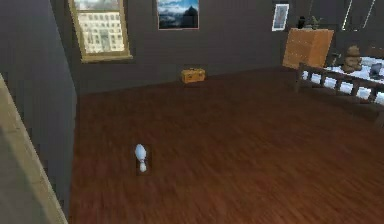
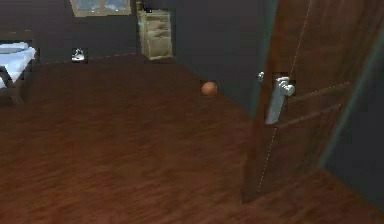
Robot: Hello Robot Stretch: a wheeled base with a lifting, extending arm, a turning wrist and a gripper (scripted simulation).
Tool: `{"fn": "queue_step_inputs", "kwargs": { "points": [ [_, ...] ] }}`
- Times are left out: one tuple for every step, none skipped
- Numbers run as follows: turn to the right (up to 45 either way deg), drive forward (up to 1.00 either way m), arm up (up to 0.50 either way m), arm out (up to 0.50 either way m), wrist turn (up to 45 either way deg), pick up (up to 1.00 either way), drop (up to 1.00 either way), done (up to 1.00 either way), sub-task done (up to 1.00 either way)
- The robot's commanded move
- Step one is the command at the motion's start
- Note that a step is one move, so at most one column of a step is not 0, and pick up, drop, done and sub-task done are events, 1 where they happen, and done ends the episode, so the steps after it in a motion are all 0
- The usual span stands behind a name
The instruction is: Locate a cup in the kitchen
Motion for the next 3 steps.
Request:
{"fn": "queue_step_inputs", "kwargs": {
  "points": [
    [45.0,0.00,0.00,0.00,0.0,0.00,0.00,0.00,0.00],
    [30.0,0.00,0.00,0.00,0.0,0.00,0.00,0.00,0.00],
    [0.0,0.95,0.00,0.00,0.0,0.00,0.00,0.00,0.00]
  ]
}}
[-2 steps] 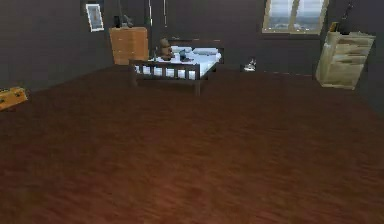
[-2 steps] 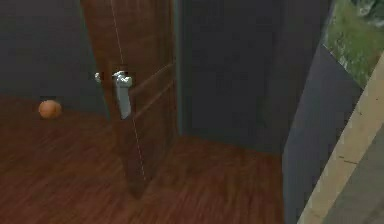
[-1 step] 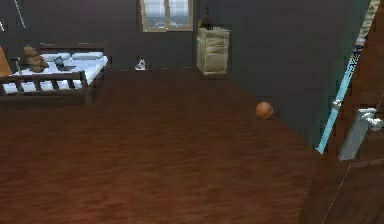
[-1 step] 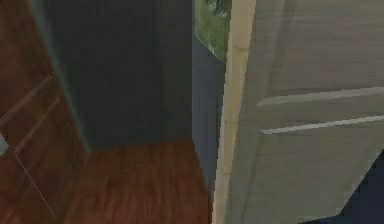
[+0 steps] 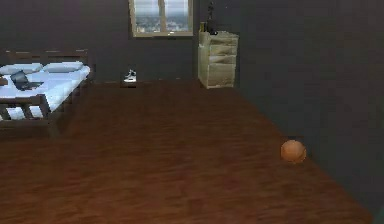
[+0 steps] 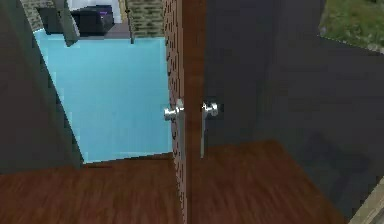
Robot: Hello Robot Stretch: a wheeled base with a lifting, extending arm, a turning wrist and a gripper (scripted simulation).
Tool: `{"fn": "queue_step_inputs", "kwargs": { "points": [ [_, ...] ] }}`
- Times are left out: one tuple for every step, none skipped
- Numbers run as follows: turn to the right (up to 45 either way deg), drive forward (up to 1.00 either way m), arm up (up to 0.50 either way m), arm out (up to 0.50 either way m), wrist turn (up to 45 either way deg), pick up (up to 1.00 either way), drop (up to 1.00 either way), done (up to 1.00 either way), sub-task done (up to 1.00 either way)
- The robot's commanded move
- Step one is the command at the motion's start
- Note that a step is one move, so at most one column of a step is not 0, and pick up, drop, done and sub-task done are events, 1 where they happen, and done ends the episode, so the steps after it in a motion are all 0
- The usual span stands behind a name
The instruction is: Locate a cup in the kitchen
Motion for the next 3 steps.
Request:
{"fn": "queue_step_inputs", "kwargs": {
  "points": [
    [45.0,0.00,0.00,0.00,0.0,0.00,0.00,0.00,0.00],
    [0.0,0.60,0.00,0.00,0.0,0.00,0.00,0.00,0.00],
    [36.0,0.00,0.00,0.00,0.0,0.00,0.00,0.00,0.00]
  ]
}}
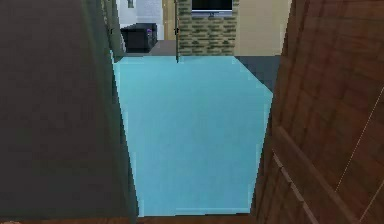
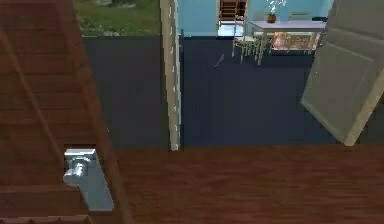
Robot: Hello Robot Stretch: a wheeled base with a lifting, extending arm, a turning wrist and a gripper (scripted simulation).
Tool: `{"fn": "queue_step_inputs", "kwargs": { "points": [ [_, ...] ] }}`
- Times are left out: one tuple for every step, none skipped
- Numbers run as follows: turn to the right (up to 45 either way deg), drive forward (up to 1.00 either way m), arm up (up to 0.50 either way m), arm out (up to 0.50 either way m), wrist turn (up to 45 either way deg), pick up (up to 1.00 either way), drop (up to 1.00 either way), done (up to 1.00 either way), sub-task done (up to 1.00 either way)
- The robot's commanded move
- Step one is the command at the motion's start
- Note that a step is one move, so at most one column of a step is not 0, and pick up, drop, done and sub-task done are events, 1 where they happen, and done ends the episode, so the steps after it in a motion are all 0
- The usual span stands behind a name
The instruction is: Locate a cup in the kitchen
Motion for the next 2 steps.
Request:
{"fn": "queue_step_inputs", "kwargs": {
  "points": [
    [0.0,1.00,0.00,0.00,0.0,0.00,0.00,0.00,0.00],
    [9.0,0.00,0.00,0.00,0.0,0.00,0.00,0.00,0.00]
  ]
}}
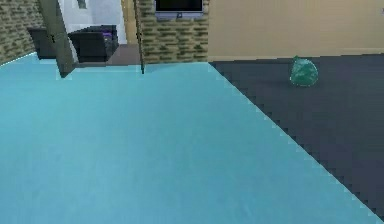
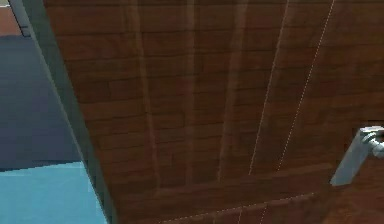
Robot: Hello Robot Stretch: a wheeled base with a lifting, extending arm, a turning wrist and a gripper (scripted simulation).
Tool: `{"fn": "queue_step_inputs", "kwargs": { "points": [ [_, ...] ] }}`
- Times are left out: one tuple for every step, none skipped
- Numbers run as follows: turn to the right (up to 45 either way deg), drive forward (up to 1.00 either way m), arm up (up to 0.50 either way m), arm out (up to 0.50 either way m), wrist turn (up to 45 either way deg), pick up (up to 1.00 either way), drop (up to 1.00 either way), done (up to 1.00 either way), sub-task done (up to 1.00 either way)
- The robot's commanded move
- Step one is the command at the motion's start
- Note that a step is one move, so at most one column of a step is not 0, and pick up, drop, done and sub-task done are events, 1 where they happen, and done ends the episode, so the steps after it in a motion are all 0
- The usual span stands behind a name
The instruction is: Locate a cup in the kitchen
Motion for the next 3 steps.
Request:
{"fn": "queue_step_inputs", "kwargs": {
  "points": [
    [0.0,0.25,0.00,0.00,0.0,0.00,0.00,0.00,0.00],
    [30.0,0.00,0.00,0.00,0.0,0.00,0.00,0.00,0.00],
    [3.0,0.00,0.00,0.00,0.0,0.00,0.00,0.00,0.00]
  ]
}}
